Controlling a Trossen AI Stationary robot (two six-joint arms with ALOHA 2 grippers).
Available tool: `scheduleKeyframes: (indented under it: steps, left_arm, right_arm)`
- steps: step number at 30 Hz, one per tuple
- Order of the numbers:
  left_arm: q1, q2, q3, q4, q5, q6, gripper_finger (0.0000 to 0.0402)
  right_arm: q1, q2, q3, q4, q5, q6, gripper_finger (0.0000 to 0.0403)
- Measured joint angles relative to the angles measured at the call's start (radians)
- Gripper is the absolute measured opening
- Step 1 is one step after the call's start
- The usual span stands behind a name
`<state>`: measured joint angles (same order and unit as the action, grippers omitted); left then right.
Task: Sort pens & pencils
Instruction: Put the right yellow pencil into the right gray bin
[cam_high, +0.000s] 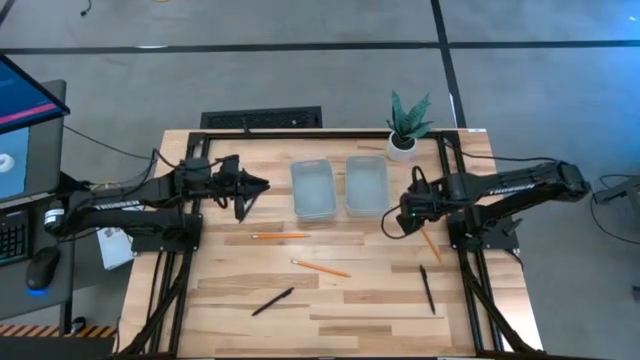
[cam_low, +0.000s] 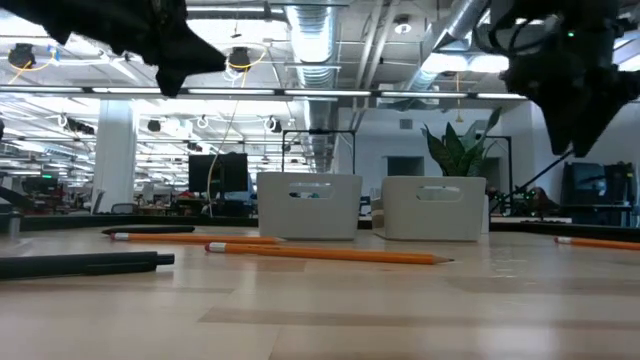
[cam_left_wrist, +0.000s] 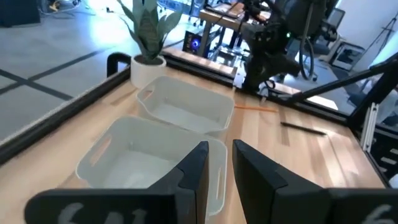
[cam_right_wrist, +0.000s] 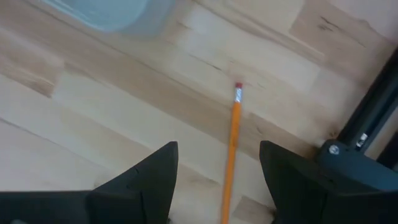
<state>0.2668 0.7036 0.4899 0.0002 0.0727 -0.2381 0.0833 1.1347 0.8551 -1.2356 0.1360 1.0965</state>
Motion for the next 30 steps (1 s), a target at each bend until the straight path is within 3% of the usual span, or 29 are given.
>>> scheduleKeyframes:
  steps: [9, 30]
  left_arm:
    - [0.000, 0.000, -0.109, 0.156, 0.001, -0.018, 0.0061]
    - [0.000, -0.081, -0.130, 0.090, -0.006, -0.016, 0.0061]
  right_arm:
    - [0.055, 0.000, -0.083, 0.021, -0.002, 0.108, 0.0249]
    - [0.025, 0.000, -0.097, 0.084, 0.029, 0.076, 0.0249]
